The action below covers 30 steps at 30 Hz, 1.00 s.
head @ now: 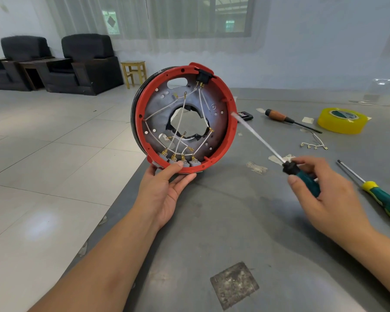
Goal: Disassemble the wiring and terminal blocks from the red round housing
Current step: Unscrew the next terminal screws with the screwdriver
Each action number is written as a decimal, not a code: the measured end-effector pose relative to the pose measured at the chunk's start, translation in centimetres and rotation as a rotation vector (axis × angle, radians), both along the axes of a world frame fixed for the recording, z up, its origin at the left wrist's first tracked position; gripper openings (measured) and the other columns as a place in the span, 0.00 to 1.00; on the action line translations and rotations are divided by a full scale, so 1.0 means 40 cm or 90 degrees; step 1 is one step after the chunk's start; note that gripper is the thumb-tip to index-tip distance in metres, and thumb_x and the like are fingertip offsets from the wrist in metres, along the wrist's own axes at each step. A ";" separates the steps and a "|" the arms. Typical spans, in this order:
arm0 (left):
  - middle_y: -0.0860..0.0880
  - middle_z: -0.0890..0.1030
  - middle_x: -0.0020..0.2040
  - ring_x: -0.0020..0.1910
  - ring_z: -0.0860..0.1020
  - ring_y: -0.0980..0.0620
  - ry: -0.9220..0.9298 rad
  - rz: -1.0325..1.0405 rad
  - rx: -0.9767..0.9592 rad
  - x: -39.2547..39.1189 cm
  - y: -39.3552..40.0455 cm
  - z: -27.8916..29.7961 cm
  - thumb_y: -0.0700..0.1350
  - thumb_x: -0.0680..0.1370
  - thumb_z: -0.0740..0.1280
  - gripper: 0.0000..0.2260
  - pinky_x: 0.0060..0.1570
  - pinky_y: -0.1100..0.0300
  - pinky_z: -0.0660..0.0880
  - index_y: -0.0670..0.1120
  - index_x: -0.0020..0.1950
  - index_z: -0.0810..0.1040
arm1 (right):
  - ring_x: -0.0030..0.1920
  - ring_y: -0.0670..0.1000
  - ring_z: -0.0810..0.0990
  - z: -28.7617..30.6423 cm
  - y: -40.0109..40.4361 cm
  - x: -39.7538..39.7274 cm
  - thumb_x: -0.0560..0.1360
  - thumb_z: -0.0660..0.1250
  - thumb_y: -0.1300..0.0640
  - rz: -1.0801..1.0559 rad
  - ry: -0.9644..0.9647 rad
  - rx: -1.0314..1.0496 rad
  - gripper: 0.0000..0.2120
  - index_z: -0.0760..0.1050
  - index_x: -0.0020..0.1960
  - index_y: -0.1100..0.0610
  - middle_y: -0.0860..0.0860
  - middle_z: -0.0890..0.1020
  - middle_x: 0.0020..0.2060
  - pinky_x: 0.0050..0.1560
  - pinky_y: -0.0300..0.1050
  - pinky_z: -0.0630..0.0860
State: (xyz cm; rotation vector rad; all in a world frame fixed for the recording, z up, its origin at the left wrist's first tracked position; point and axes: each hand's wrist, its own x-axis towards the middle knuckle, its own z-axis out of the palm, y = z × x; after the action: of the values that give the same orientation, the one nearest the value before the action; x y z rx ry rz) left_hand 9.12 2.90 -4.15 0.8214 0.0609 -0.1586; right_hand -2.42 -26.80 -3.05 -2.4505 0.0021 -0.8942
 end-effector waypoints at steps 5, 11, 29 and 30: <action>0.36 0.86 0.53 0.57 0.85 0.33 -0.004 -0.003 0.009 -0.003 0.000 -0.001 0.31 0.79 0.71 0.19 0.49 0.46 0.85 0.40 0.69 0.74 | 0.50 0.57 0.81 -0.025 -0.036 0.026 0.80 0.63 0.44 -0.171 0.101 -0.106 0.14 0.69 0.63 0.45 0.49 0.83 0.51 0.36 0.47 0.71; 0.37 0.86 0.56 0.55 0.86 0.34 -0.012 -0.017 0.042 -0.018 -0.013 0.012 0.31 0.78 0.72 0.24 0.48 0.47 0.85 0.41 0.73 0.71 | 0.51 0.55 0.81 -0.015 -0.060 0.064 0.81 0.60 0.44 -0.315 0.193 -0.299 0.12 0.75 0.59 0.48 0.48 0.84 0.48 0.33 0.45 0.66; 0.35 0.85 0.60 0.57 0.85 0.35 0.004 -0.076 0.049 -0.050 -0.039 0.018 0.32 0.78 0.72 0.24 0.51 0.46 0.85 0.37 0.74 0.71 | 0.49 0.59 0.77 -0.002 -0.002 0.052 0.76 0.68 0.47 -0.199 0.019 -0.316 0.13 0.78 0.55 0.54 0.53 0.80 0.48 0.47 0.54 0.73; 0.35 0.85 0.60 0.57 0.85 0.35 0.001 -0.079 0.051 -0.049 -0.040 0.018 0.33 0.78 0.72 0.25 0.51 0.46 0.85 0.37 0.74 0.71 | 0.48 0.58 0.77 0.004 0.026 0.052 0.77 0.68 0.47 -0.147 -0.011 -0.307 0.11 0.78 0.54 0.53 0.52 0.80 0.47 0.47 0.54 0.73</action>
State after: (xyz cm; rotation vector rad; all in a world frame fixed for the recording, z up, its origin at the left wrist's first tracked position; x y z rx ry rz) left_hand 7.16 1.32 -3.44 0.9050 0.0181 -0.2756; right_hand -0.35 -25.76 -2.89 -2.9333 0.0735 -1.1205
